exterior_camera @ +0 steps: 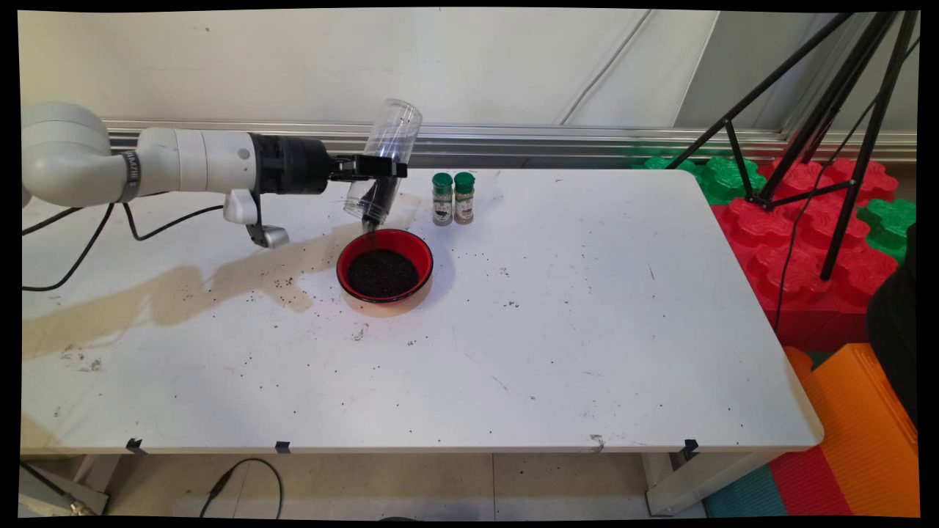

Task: Pour the black seasoning powder in the red bowl

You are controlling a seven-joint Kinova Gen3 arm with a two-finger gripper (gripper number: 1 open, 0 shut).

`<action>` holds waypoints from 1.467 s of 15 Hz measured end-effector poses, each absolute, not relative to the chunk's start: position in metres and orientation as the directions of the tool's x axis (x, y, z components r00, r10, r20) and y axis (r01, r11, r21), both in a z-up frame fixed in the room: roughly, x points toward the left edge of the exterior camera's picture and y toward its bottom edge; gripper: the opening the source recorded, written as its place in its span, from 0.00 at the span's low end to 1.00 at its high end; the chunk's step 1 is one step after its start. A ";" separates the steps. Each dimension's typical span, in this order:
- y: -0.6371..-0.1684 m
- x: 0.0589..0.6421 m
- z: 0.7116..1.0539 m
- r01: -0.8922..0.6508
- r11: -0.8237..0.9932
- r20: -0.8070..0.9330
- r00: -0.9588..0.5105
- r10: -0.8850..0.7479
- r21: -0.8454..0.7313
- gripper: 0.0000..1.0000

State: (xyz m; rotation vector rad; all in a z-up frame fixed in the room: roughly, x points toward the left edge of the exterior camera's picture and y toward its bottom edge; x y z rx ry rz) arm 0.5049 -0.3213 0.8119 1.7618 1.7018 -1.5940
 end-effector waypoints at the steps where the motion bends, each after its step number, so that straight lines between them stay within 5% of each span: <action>1: -0.321 0.505 0.812 0.812 -0.311 -0.779 -0.253 0.574 -0.493 0.00; 22: -0.308 0.505 0.826 0.794 -0.443 -0.851 -0.171 0.497 -0.418 0.00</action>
